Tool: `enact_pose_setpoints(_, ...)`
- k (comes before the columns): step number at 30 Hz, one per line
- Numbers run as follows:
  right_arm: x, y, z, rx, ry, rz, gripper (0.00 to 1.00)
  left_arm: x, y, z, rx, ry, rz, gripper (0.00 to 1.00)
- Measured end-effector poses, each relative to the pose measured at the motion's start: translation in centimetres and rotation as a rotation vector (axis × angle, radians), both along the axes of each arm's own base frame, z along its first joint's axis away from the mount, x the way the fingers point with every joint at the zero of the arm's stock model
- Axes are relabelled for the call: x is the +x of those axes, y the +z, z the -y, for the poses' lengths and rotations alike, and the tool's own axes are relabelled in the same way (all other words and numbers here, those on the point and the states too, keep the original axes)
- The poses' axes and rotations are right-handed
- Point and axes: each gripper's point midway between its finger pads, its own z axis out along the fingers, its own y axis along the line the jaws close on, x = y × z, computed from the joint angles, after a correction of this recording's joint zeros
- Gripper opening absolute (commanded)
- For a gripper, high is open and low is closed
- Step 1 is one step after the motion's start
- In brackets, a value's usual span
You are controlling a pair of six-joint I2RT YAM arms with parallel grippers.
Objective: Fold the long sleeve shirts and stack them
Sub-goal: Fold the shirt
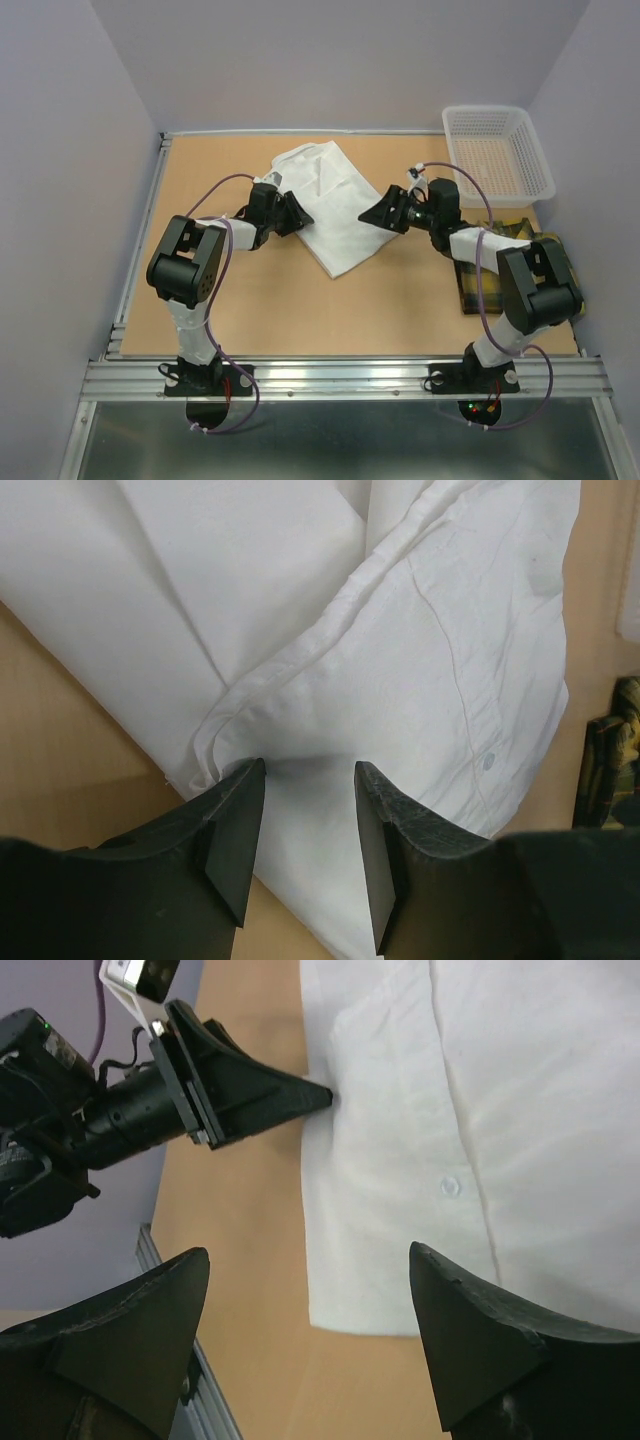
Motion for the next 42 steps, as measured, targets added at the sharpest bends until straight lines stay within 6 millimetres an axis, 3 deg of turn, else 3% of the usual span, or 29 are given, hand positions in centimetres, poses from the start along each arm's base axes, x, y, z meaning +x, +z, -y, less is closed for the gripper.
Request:
enact_pose_setpoints(3,2.0,0.1,-0.4,0.006,-0.015,0.025,0.86,0.0,0.0,0.0,0.0,0.0,0.0,0.53)
enact_pose_setpoints(10,3.1,-6.2,0.4,-0.033,-0.079,-0.116,0.86,0.0,0.0,0.0,-0.007,0.007,-0.006,0.53)
enact_pose_setpoints(15,4.5,-7.4,4.0,-0.011,-0.177,-0.131,0.86,-0.1,0.0,0.0,-0.019,0.007,-0.011,0.53)
enact_pose_setpoints(19,6.2,-7.5,8.3,-0.007,-0.289,-0.118,0.86,-0.2,-0.1,0.0,-0.025,0.01,-0.01,0.53)
enact_pose_setpoints(23,7.0,-7.2,9.9,-0.004,-0.328,-0.108,0.86,-0.2,-0.1,0.0,-0.032,0.014,-0.011,0.54)
enact_pose_setpoints(28,8.0,-5.0,7.2,-0.001,-0.268,-0.066,0.86,-0.2,-0.1,0.0,-0.037,0.02,-0.013,0.54)
enact_pose_setpoints(34,11.5,2.7,0.6,0.06,-0.128,0.129,0.86,-0.3,-0.1,0.0,-0.046,0.025,-0.013,0.54)
enact_pose_setpoints(36,13.2,4.3,-1.8,0.087,-0.087,0.182,0.86,-0.4,-0.1,0.0,-0.047,0.026,-0.014,0.54)
enact_pose_setpoints(38,14.2,4.1,-3.5,0.102,-0.057,0.191,0.86,-0.4,-0.1,0.0,-0.049,0.028,-0.015,0.54)
enact_pose_setpoints(41,14.9,1.6,-5.7,0.107,-0.019,0.145,0.86,-0.4,-0.1,-0.1,-0.05,0.028,-0.016,0.54)
enact_pose_setpoints(42,15.0,0.0,-6.4,0.103,-0.008,0.115,0.86,-0.4,-0.1,0.0,-0.051,0.027,-0.016,0.54)
